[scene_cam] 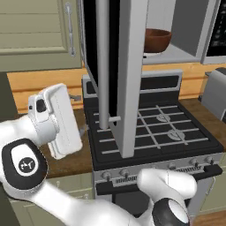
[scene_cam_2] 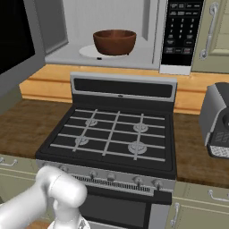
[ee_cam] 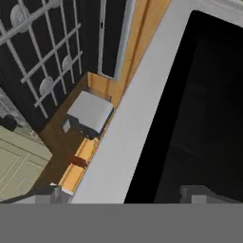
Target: Open the microwave, place the bowl with waffle inside the microwave, then close the microwave door and turn it on.
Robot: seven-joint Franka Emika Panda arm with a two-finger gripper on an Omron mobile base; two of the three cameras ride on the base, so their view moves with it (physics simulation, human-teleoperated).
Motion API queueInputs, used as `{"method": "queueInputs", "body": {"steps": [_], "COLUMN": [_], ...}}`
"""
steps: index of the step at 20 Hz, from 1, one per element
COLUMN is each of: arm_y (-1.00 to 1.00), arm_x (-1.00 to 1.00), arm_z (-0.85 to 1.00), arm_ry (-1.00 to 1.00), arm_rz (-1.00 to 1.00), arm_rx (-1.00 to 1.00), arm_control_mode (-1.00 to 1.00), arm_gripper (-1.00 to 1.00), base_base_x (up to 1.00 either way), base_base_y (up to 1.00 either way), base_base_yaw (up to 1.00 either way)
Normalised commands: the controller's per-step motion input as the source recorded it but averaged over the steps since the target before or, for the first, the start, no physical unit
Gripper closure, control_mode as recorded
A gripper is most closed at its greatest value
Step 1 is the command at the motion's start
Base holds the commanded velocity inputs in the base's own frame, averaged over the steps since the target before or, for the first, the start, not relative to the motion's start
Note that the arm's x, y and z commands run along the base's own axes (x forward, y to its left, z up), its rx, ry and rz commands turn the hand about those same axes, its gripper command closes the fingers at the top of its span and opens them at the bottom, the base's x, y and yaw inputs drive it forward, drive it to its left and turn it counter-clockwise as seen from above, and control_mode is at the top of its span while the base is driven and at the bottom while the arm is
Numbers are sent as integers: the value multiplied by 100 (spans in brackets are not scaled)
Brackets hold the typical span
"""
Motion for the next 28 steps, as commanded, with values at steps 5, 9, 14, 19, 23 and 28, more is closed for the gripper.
{"method": "queueInputs", "body": {"steps": [5, 9, 14, 19, 23, 28], "arm_y": [-100, -100, -100, -100, -100, -100], "arm_x": [28, 34, 51, 93, 100, 100], "arm_z": [1, 14, 19, 16, 22, 25], "arm_ry": [-18, -21, -17, -8, -7, -10], "arm_rz": [-26, -21, -16, -7, 0, 0], "arm_rx": [1, 0, 3, 3, 3, 4], "arm_control_mode": [-100, -100, -100, -100, -100, -100], "arm_gripper": [-100, -100, -100, -100, -100, -100], "base_base_x": [0, 0, 0, 0, 0, 0], "base_base_y": [0, 0, 0, 0, 0, 0], "base_base_yaw": [0, 0, 0, 0, 0, 0]}}
